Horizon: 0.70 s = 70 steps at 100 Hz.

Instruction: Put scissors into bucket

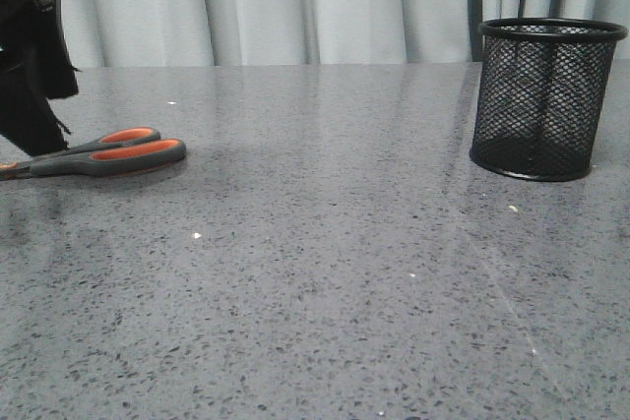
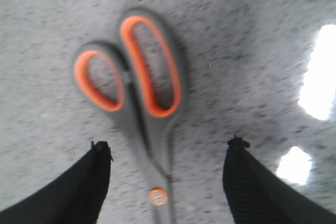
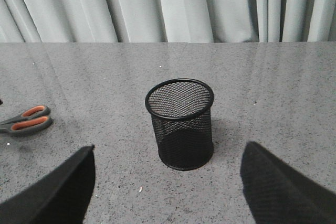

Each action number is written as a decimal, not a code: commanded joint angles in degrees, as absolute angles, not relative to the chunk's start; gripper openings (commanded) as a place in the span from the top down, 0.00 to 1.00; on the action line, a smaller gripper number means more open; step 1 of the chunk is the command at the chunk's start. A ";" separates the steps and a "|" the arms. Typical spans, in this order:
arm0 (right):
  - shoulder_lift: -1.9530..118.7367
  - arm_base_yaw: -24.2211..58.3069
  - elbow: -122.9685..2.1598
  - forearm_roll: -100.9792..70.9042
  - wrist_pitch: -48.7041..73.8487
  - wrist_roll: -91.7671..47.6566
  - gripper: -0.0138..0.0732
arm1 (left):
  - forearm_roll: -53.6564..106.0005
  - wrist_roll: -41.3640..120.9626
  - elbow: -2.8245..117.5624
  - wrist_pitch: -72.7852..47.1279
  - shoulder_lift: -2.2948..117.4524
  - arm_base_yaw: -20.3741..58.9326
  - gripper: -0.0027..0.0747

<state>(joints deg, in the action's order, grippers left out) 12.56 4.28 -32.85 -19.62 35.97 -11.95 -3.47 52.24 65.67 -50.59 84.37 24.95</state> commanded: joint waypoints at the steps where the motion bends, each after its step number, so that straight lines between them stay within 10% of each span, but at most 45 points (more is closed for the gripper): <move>1: 13.92 4.52 -34.70 -20.18 32.38 -12.56 0.24 | -6.12 52.26 67.55 -44.75 82.66 25.25 0.42; 70: 13.92 7.59 -34.04 -20.18 27.63 -12.56 0.24 | 6.23 53.95 73.78 -58.81 88.59 17.26 0.42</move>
